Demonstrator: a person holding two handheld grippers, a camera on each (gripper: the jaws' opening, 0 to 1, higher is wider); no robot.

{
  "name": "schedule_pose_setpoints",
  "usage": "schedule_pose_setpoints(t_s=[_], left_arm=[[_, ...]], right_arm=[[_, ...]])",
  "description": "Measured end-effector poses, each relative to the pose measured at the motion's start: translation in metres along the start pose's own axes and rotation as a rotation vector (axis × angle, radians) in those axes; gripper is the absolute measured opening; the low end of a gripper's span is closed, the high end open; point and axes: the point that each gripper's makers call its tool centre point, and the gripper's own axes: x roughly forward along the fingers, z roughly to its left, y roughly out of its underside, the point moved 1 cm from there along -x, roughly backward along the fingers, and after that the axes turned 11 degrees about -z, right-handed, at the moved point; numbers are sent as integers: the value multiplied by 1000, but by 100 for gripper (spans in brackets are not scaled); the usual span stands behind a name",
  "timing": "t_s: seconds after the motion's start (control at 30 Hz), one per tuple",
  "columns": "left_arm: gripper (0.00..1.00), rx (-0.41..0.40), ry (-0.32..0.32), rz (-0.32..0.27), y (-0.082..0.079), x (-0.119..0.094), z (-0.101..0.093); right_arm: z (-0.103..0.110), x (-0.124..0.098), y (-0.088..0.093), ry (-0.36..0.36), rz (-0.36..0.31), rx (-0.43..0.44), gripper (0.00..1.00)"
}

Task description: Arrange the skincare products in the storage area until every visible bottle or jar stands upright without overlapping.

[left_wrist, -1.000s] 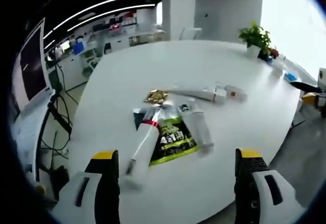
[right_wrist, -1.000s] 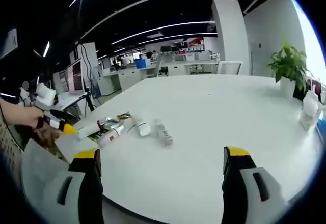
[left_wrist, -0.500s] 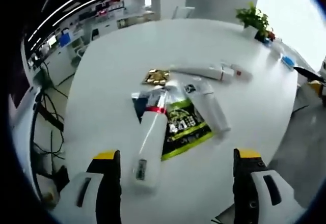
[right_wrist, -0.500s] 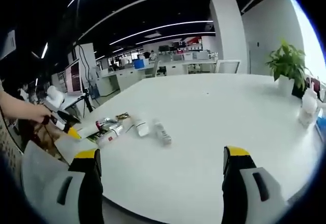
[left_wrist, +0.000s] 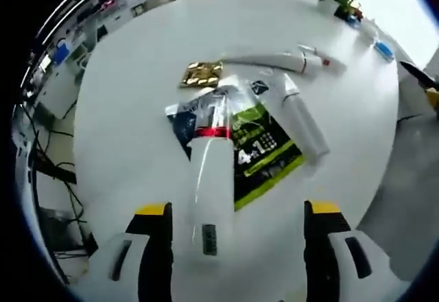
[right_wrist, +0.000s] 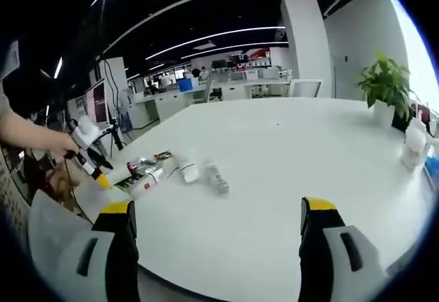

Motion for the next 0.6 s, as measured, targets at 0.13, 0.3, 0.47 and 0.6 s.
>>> schedule_pose_setpoints(t_s=[0.13, 0.3, 0.47, 0.6], left_arm=[[69, -6, 8, 31, 0, 5, 3], [60, 15, 15, 65, -2, 8, 7], [49, 38, 17, 92, -7, 11, 12], [42, 67, 31, 118, -9, 14, 14]], right_arm=[[-1, 1, 0, 5, 3, 3, 100], [-3, 2, 0, 7, 2, 18, 100], [-3, 2, -1, 12, 1, 21, 100], [-4, 2, -1, 17, 3, 23, 100]])
